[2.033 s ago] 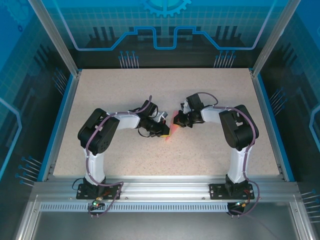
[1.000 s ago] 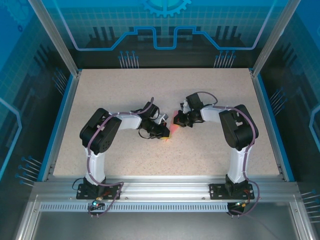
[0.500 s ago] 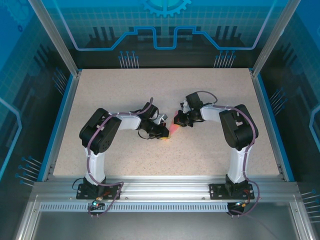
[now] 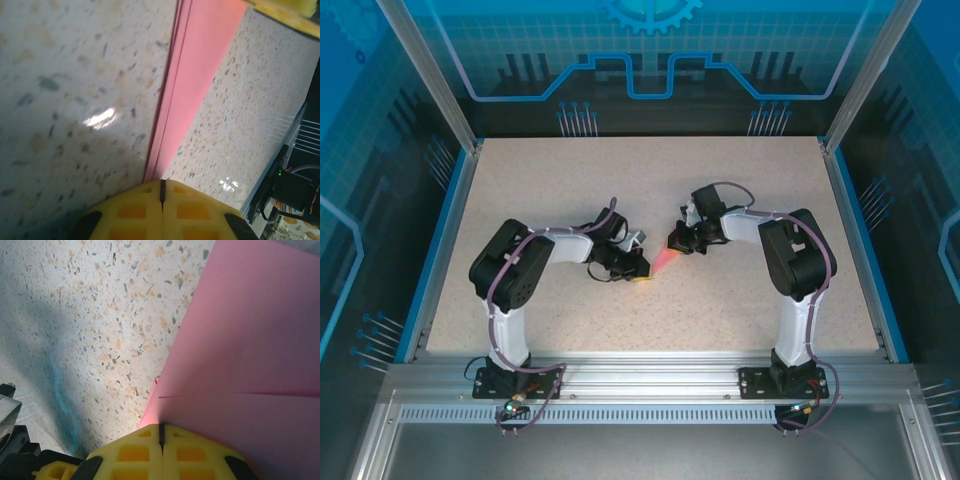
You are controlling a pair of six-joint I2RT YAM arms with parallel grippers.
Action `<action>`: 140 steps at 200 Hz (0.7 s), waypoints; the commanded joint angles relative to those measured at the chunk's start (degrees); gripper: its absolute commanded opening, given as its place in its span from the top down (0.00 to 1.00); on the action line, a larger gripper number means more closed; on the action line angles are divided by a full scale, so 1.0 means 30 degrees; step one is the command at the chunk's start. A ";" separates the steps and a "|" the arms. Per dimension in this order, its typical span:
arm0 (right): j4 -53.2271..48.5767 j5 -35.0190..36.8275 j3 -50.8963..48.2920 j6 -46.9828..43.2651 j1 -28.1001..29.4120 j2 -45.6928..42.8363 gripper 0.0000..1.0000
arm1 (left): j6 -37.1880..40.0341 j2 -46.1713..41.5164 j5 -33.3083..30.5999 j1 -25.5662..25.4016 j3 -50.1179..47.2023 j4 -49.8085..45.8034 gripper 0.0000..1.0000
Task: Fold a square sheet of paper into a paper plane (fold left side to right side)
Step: Fold the wing for the fifth time at the center of the table.
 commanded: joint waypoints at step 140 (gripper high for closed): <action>-0.2870 0.4923 0.0042 -0.1068 0.0481 -0.5416 0.58 | -0.0874 -0.5689 -0.2767 0.0847 -0.0799 0.0276 0.63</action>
